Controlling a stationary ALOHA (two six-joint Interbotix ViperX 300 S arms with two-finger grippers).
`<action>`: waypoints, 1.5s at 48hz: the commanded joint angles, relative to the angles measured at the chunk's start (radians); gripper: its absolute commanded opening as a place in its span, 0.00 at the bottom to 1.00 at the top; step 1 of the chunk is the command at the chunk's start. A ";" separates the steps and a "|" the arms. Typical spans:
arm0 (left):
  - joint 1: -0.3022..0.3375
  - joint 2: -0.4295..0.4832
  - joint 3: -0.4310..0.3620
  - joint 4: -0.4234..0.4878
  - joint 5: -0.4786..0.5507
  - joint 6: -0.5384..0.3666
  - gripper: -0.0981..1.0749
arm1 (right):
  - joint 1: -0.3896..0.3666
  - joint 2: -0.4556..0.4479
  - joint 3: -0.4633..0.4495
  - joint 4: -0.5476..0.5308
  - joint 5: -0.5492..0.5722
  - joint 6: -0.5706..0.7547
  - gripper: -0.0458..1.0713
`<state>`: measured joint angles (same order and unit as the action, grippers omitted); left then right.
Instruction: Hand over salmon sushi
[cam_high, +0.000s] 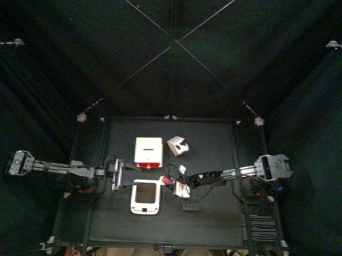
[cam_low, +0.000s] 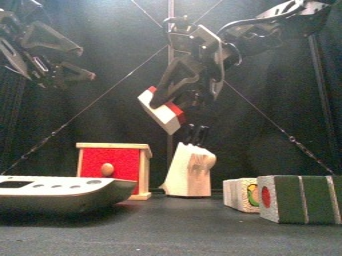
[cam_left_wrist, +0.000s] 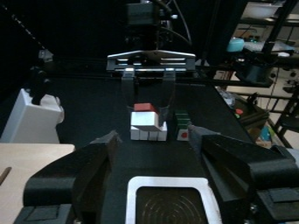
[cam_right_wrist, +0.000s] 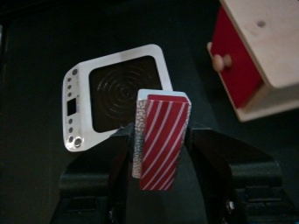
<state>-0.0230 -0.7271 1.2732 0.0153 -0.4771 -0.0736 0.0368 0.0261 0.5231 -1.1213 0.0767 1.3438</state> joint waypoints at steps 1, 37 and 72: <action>-0.011 0.046 -0.052 -0.017 0.003 -0.002 0.93 | -0.005 0.012 -0.054 -0.060 -0.012 -0.003 0.57; -0.025 0.402 -0.241 -0.071 0.104 0.008 0.93 | 0.011 0.057 -0.110 -0.078 -0.008 0.000 0.57; -0.021 0.476 -0.295 0.003 0.107 0.009 0.93 | 0.012 0.064 -0.118 -0.067 -0.008 0.002 0.57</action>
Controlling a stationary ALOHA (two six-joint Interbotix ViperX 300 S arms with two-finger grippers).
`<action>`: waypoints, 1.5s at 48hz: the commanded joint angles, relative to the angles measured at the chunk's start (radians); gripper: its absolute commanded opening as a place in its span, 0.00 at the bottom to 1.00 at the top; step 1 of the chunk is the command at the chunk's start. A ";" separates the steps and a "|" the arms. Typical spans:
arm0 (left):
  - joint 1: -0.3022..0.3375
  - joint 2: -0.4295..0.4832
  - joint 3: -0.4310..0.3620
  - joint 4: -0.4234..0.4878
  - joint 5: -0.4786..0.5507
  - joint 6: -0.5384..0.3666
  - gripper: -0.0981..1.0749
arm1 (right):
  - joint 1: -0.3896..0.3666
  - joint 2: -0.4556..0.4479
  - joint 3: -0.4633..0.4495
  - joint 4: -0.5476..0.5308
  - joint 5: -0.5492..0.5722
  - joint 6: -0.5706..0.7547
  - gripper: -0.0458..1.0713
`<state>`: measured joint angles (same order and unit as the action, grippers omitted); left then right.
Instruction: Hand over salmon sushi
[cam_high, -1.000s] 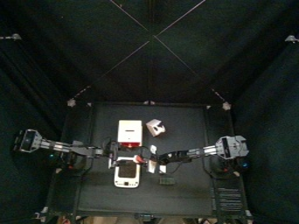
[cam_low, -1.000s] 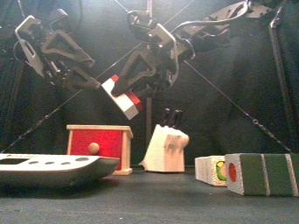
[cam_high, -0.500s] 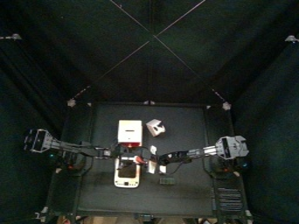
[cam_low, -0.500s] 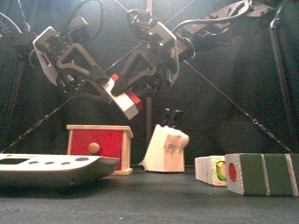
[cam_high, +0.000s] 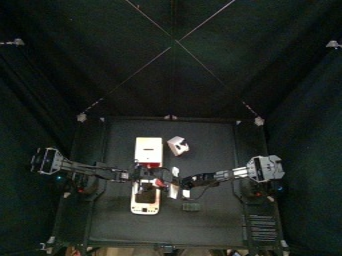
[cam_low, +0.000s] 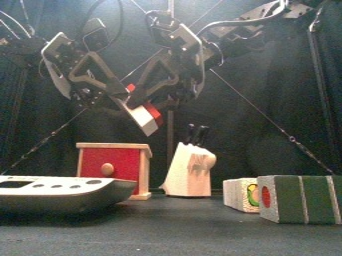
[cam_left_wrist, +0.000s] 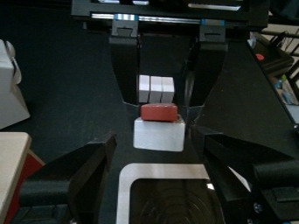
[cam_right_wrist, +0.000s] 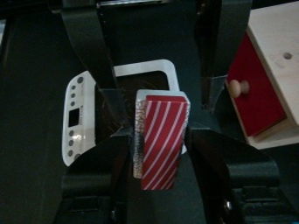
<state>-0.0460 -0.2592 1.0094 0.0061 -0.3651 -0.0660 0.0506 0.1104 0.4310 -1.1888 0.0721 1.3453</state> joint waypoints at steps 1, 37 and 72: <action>0.002 0.009 -0.032 0.014 -0.005 0.002 0.92 | -0.002 -0.020 -0.026 0.000 -0.003 0.000 0.57; 0.003 -0.026 -0.018 0.034 -0.005 0.000 0.80 | -0.002 -0.015 -0.026 0.000 -0.003 -0.002 0.57; 0.005 0.031 -0.035 0.055 -0.005 0.002 0.76 | 0.000 -0.002 -0.040 0.000 -0.006 -0.002 0.57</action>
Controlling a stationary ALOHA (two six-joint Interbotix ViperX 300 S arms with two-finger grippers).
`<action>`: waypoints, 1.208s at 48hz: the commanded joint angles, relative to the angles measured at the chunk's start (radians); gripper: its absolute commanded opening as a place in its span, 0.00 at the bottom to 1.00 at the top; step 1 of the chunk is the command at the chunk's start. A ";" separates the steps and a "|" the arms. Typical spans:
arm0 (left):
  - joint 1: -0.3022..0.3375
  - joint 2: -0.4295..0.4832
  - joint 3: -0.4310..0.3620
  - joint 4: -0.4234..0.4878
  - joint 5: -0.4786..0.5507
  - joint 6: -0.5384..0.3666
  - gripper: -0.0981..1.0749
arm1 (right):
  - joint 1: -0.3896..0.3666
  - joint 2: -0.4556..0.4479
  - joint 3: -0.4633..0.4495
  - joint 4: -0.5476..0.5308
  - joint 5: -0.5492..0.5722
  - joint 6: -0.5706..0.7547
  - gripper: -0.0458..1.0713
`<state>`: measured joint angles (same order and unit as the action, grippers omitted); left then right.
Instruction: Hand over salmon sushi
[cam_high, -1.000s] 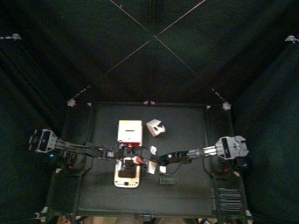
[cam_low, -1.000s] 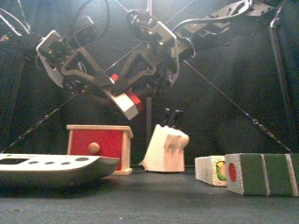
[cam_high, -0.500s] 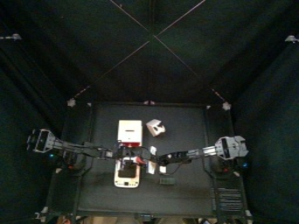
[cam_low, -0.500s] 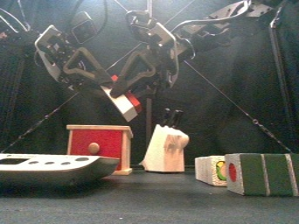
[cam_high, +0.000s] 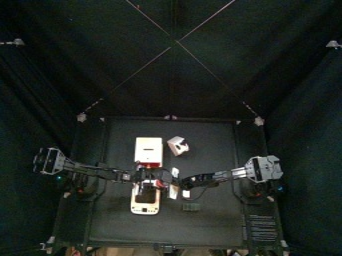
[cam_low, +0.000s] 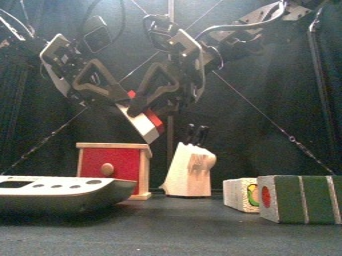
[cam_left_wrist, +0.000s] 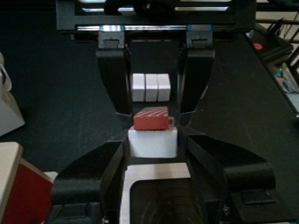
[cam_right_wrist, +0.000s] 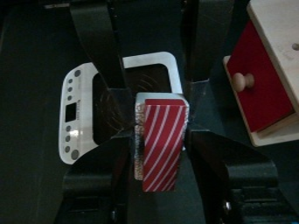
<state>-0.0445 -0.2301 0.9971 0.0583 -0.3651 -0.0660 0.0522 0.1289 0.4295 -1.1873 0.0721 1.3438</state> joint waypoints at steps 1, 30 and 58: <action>0.003 0.003 -0.023 0.003 -0.005 0.002 0.76 | -0.003 -0.018 -0.038 0.000 -0.006 0.000 0.57; 0.005 -0.003 -0.023 0.014 -0.003 0.002 0.59 | -0.002 -0.014 -0.041 0.000 -0.006 0.000 0.58; 0.005 -0.023 -0.005 0.014 -0.005 0.002 0.57 | 0.002 -0.054 -0.041 0.041 0.160 0.000 0.85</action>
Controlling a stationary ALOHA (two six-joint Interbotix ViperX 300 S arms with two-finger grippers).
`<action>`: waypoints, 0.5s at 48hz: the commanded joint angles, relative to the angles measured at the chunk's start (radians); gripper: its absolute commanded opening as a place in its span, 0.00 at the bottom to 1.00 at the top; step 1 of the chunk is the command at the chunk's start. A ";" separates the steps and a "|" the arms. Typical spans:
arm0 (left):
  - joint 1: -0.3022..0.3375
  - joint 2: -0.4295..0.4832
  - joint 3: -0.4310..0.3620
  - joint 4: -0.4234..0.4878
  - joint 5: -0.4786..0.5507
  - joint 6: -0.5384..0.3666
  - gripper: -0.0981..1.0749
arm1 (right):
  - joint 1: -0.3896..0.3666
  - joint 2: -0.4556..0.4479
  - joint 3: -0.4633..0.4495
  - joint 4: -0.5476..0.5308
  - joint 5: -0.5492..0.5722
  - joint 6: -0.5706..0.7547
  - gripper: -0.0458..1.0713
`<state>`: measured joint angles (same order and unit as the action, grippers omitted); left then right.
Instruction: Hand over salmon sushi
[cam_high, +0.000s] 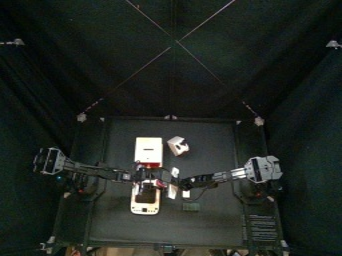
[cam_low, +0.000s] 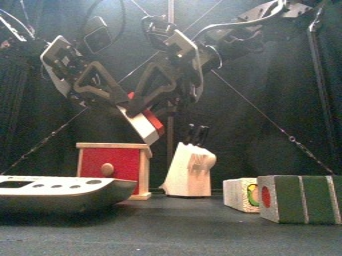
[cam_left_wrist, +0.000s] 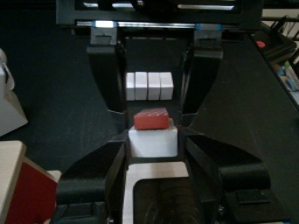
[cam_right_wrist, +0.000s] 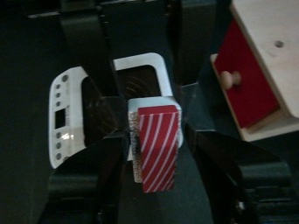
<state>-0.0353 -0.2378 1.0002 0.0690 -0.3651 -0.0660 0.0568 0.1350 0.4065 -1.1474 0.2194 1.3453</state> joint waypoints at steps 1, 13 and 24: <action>-0.005 -0.018 -0.006 0.003 -0.005 0.002 0.57 | -0.003 -0.064 -0.017 0.005 0.012 -0.002 0.85; 0.002 -0.081 0.035 0.002 -0.009 0.002 0.57 | -0.008 -0.167 0.064 0.005 -0.002 0.008 0.85; -0.003 -0.115 0.080 0.002 -0.014 0.002 0.57 | -0.002 -0.198 0.104 0.003 -0.060 -0.003 0.85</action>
<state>-0.0337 -0.3436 1.0830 0.0690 -0.3666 -0.0660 0.0522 -0.0261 0.5170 -1.1397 0.1733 1.3484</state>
